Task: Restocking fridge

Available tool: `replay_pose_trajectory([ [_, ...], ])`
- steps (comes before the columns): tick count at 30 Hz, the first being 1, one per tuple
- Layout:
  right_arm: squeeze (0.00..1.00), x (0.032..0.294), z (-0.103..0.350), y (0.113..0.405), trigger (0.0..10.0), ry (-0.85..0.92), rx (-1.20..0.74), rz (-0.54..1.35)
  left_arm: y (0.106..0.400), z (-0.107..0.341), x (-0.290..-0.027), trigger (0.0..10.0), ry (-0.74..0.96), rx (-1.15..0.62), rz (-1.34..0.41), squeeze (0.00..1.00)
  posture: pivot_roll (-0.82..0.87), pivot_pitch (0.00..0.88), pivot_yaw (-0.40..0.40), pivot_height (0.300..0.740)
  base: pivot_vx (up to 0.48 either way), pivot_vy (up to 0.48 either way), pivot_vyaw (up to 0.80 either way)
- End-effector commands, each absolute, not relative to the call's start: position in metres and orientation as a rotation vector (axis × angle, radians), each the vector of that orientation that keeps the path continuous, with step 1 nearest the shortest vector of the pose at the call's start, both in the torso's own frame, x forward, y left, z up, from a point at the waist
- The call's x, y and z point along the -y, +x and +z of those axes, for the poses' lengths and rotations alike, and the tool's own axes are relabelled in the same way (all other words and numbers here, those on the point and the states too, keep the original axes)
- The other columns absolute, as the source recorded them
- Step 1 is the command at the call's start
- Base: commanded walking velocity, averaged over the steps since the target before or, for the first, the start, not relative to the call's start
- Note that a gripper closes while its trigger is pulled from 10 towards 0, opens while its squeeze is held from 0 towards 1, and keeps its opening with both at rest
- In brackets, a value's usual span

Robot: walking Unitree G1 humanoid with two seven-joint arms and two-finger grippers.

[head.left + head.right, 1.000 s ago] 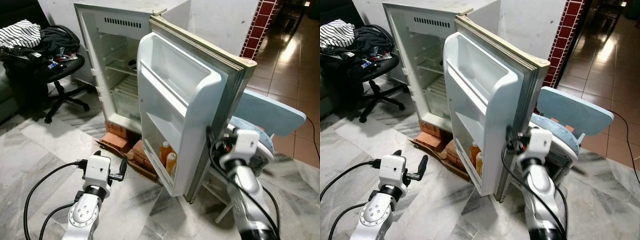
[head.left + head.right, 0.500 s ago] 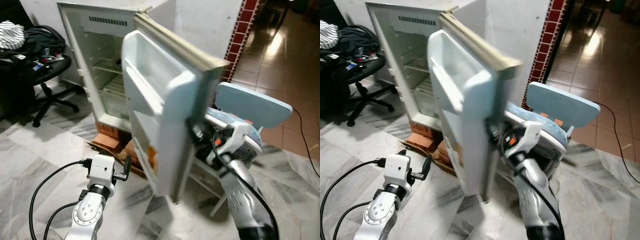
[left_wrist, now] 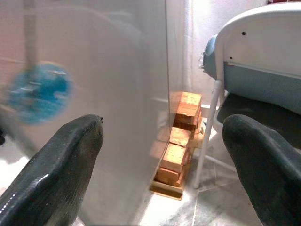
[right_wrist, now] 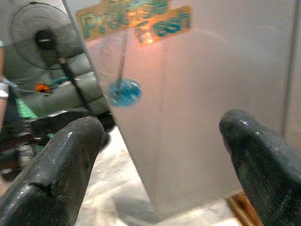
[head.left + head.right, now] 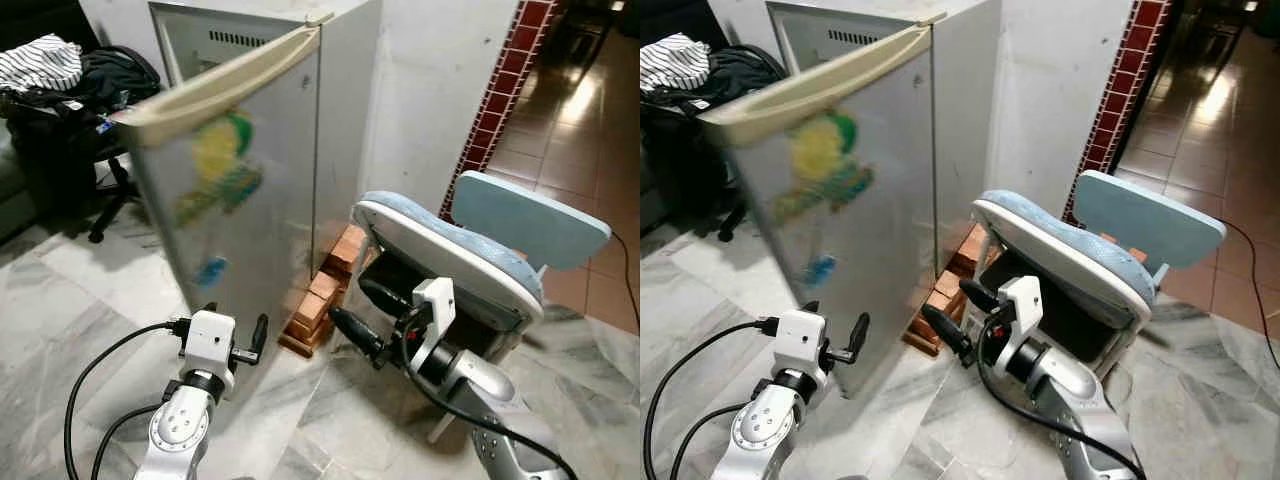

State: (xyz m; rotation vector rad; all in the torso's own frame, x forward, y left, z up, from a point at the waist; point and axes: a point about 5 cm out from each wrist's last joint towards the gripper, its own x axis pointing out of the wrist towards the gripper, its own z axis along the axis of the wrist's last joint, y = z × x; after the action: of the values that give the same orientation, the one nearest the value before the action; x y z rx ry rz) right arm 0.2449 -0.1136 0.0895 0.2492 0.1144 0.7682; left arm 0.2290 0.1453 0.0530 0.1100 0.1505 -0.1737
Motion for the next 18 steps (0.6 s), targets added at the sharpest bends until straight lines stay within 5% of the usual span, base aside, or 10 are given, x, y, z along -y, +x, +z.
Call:
replay_pose_trajectory([
  [1,0.0,0.111,0.084,0.248,10.0,0.168,-0.111,0.709,0.23,0.05,-0.152,10.0,0.112,-0.176,-0.14,0.0,0.01,0.0,-0.003,0.74,0.0,0.304,0.0],
  [10,0.0,0.134,0.085,0.259,10.0,0.058,-0.046,0.347,0.237,0.054,-0.159,10.0,0.133,-0.152,-0.103,0.0,0.0,0.0,0.004,0.74,0.0,0.467,0.0],
  [18,0.0,0.162,0.089,0.261,10.0,0.129,0.004,0.135,0.249,0.06,-0.159,10.0,0.144,-0.131,-0.122,0.0,-0.02,0.0,0.035,0.74,0.0,0.48,0.0],
])
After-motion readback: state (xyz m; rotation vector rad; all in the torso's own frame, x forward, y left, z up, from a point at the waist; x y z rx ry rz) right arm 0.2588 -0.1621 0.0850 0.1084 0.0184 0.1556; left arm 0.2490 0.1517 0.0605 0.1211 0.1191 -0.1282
